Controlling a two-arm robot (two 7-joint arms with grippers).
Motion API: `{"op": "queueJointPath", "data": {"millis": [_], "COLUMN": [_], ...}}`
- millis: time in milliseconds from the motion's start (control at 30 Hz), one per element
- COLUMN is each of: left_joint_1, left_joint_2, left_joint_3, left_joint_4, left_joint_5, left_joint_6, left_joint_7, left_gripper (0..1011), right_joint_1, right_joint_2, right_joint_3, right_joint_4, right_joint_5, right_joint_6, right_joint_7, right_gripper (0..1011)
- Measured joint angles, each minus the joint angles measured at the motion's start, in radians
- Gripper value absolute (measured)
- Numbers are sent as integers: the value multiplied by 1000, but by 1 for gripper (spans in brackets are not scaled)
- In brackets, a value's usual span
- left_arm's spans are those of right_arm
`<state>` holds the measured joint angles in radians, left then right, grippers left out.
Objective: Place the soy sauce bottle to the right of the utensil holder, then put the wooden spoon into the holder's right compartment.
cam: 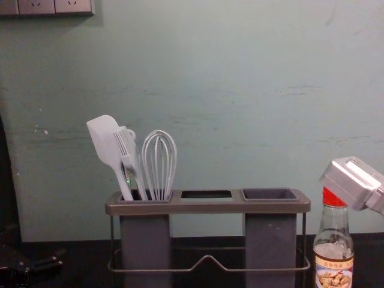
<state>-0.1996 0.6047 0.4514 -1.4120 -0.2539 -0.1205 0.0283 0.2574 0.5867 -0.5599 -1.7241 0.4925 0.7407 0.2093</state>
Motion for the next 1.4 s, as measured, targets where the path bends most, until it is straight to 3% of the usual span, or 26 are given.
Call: {"op": "queueJointPath", "data": {"millis": [867, 1400], "left_joint_1": [0, 0], "left_joint_2": [0, 0], "left_joint_3": [0, 0], "left_joint_4": [0, 0], "left_joint_5": [0, 0], "left_joint_6": [0, 0], "left_joint_7": [0, 0], "left_gripper": [1005, 1005], "right_joint_1": [39, 39], "right_joint_2": [-53, -51], "right_joint_3": [-20, -19], "right_joint_4": [74, 72], "right_joint_5": [-93, -91], "right_joint_6": [-15, -15], "right_joint_7": [51, 51], "right_gripper": [1004, 1004]}}
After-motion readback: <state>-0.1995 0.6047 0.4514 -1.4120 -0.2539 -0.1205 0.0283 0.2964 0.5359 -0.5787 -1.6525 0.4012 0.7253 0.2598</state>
